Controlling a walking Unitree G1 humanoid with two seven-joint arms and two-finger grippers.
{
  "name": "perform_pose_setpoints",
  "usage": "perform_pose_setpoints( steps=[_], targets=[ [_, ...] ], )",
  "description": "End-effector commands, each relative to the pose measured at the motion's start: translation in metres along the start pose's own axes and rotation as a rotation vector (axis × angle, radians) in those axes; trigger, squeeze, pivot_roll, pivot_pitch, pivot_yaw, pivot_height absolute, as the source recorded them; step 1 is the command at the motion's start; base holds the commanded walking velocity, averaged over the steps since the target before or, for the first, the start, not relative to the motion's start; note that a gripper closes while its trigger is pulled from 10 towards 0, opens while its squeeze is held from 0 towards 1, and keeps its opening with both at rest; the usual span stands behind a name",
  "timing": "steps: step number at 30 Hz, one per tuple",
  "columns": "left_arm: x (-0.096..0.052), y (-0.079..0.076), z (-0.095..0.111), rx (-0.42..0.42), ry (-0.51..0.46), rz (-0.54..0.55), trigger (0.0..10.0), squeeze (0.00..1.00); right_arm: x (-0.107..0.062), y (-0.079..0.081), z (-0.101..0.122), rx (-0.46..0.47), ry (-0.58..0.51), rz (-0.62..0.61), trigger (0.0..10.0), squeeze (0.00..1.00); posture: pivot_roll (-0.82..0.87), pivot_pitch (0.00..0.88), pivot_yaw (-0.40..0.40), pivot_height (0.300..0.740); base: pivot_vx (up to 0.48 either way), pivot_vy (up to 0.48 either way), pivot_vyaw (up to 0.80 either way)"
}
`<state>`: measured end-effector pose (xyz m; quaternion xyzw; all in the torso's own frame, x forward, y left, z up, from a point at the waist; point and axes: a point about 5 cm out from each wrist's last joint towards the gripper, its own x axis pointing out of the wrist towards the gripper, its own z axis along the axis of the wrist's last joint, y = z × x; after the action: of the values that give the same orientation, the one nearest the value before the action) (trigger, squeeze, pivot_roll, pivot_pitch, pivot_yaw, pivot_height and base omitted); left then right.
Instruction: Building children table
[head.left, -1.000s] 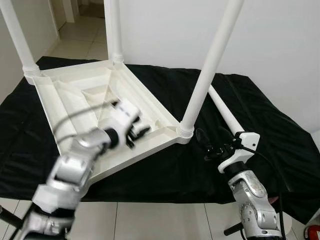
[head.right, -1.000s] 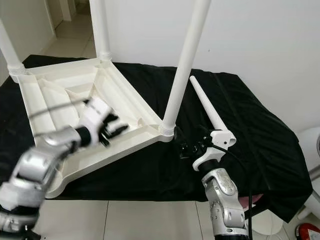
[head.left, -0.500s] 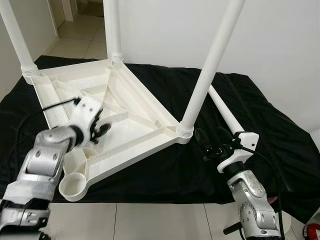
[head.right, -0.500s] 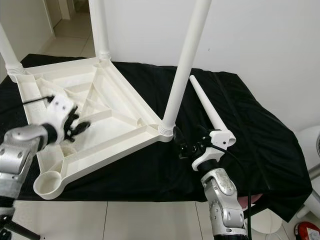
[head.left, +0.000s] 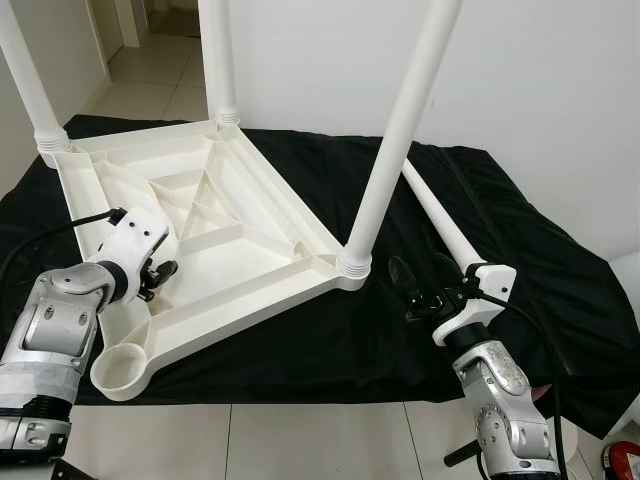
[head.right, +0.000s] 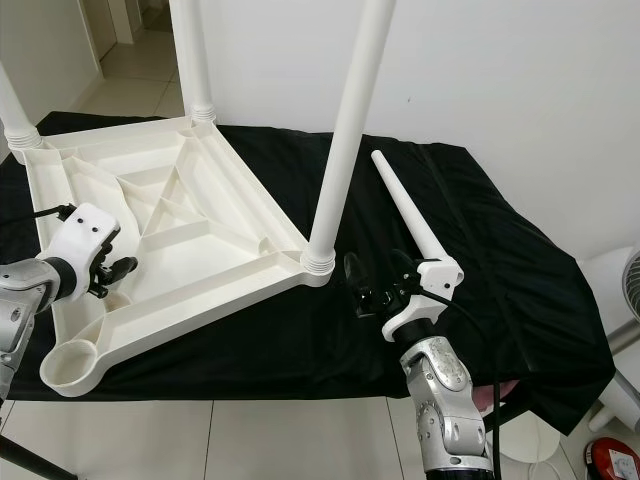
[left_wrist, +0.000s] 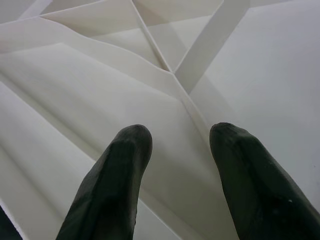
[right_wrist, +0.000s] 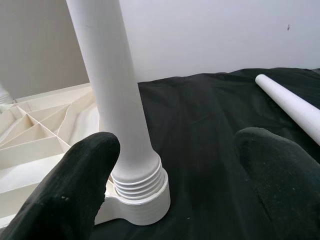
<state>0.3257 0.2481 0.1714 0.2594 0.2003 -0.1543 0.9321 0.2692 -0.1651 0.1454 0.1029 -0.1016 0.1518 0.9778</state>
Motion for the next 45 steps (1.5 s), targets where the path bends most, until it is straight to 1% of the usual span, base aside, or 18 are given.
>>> perform_pose_setpoints(
  steps=[1,4,8,12,14,15,17,23,25,26,28,30,33,35,37,41,44,45],
  targets=[
    [-0.005,0.022,-0.008,-0.037,0.025,0.275,10.0,0.00,0.000,-0.001,-0.005,0.000,0.015,-0.004,10.0,0.00,0.02,0.000,-0.094,0.740,0.000,0.000,0.00],
    [-0.006,0.025,-0.005,-0.086,-0.010,0.287,10.0,0.00,0.000,-0.001,-0.006,0.001,0.017,-0.003,10.0,0.00,0.02,0.000,-0.095,0.740,0.000,0.000,0.00],
    [-0.007,0.027,-0.008,-0.060,0.007,0.291,10.0,0.00,0.000,0.000,-0.006,0.003,0.019,-0.002,10.0,0.00,0.02,0.000,-0.095,0.740,0.000,0.000,0.00],
    [-0.007,0.027,-0.007,-0.116,-0.019,0.287,10.0,0.00,-0.001,-0.001,-0.007,0.001,0.022,-0.004,10.0,0.00,0.02,0.000,-0.096,0.740,0.000,0.000,0.00],
    [-0.005,0.024,-0.012,-0.038,0.017,0.272,10.0,0.00,-0.001,0.000,-0.007,0.003,0.022,-0.004,10.0,0.00,0.02,0.000,-0.096,0.740,0.000,0.000,0.00],
    [-0.005,0.024,-0.012,-0.038,0.017,0.272,10.0,0.00,-0.001,0.000,-0.007,0.003,0.022,-0.004,10.0,0.00,0.02,0.000,-0.096,0.740,0.000,0.000,0.00],
    [-0.002,0.012,-0.018,0.064,0.048,0.204,10.0,0.00,-0.001,0.001,-0.007,0.003,0.023,-0.002,10.0,0.00,0.01,0.000,-0.096,0.740,0.000,0.000,0.00],
    [0.000,0.006,-0.019,0.090,0.052,0.175,10.0,0.00,0.000,0.000,-0.007,0.001,0.023,-0.001,10.0,0.00,0.01,0.000,-0.097,0.740,0.000,0.000,0.00],
    [0.004,-0.012,-0.021,0.148,0.064,0.078,10.0,0.00,0.001,-0.001,-0.006,-0.003,0.020,-0.004,10.0,0.00,0.01,0.000,-0.091,0.740,0.000,0.000,0.00],
    [0.004,-0.012,-0.021,0.148,0.064,0.078,10.0,0.00,0.001,-0.001,-0.006,-0.003,0.020,-0.004,10.0,0.00,0.01,0.000,-0.091,0.740,0.000,0.000,0.00],
    [0.009,-0.038,-0.022,0.192,0.058,-0.051,10.0,0.00,0.003,-0.002,-0.006,-0.006,0.014,-0.007,10.0,0.00,0.00,0.000,-0.086,0.740,0.000,0.000,0.00],
    [0.010,-0.042,-0.022,0.194,0.057,-0.067,10.0,0.00,0.003,-0.002,-0.005,-0.006,0.014,-0.007,10.0,0.00,0.00,0.000,-0.086,0.740,0.000,0.000,0.00],
    [0.014,-0.058,-0.020,0.216,0.041,-0.129,10.0,0.00,0.004,-0.002,-0.005,-0.009,0.009,-0.006,10.0,0.00,0.00,0.000,-0.081,0.740,0.000,0.000,0.00],
    [0.014,-0.058,-0.020,0.216,0.041,-0.129,10.0,0.00,0.004,-0.002,-0.005,-0.009,0.009,-0.006,10.0,0.00,0.00,0.000,-0.081,0.740,0.000,0.000,0.00],
    [0.017,-0.072,-0.016,0.233,0.014,-0.184,10.0,0.00,0.004,-0.003,-0.004,-0.011,0.007,-0.006,10.0,0.00,0.00,0.000,-0.079,0.740,0.000,0.000,0.00],
    [0.028,-0.092,0.004,0.225,-0.044,-0.218,10.0,0.00,0.006,-0.003,-0.004,-0.012,0.005,-0.008,10.0,0.00,-0.01,0.000,-0.076,0.740,0.000,0.000,0.00],
    [0.031,-0.096,0.010,0.215,-0.061,-0.222,10.0,0.00,0.007,-0.002,-0.005,-0.011,0.004,-0.007,10.0,0.00,-0.01,0.000,-0.076,0.740,0.000,0.000,0.00],
    [0.036,-0.102,0.023,0.193,-0.087,-0.222,10.0,0.00,0.008,-0.001,-0.005,-0.008,0.002,-0.004,10.0,0.00,-0.01,0.000,-0.070,0.740,0.000,0.000,0.00]
  ],
)
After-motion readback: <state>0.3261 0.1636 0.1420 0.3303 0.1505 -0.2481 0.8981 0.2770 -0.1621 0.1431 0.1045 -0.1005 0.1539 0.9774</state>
